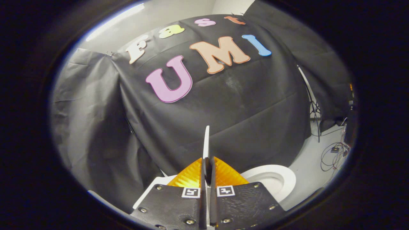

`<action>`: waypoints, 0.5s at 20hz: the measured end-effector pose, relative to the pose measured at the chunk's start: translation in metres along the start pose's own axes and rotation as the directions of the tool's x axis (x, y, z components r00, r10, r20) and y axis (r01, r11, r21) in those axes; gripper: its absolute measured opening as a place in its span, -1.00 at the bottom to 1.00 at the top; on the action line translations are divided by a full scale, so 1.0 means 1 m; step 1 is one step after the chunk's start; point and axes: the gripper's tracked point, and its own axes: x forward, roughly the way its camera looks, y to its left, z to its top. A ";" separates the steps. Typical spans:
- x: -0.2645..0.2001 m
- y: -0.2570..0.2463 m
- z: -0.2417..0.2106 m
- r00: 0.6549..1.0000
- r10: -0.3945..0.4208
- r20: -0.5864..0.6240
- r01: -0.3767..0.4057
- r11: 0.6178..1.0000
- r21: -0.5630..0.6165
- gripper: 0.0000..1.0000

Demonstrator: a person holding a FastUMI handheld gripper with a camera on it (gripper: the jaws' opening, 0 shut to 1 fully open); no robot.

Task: Open the toilet lid.

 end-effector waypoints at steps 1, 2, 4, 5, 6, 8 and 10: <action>0.001 0.008 -0.002 1.000 0.008 -0.001 -0.008 1.000 0.002 -0.90; 0.002 0.017 -0.004 1.000 0.020 -0.005 -0.020 1.000 -0.007 -0.88; 0.005 0.032 -0.008 0.999 0.040 -0.022 -0.041 0.998 -0.042 -0.86; 0.002 0.035 -0.010 0.999 0.043 -0.032 -0.045 0.997 -0.061 -0.86; 0.006 0.039 -0.012 0.998 0.046 -0.046 -0.050 0.996 -0.079 -0.86; 0.010 0.053 -0.020 0.995 0.066 -0.081 -0.076 0.990 -0.123 -0.86; 0.011 0.066 -0.027 0.989 0.097 -0.108 -0.114 0.981 -0.160 -0.86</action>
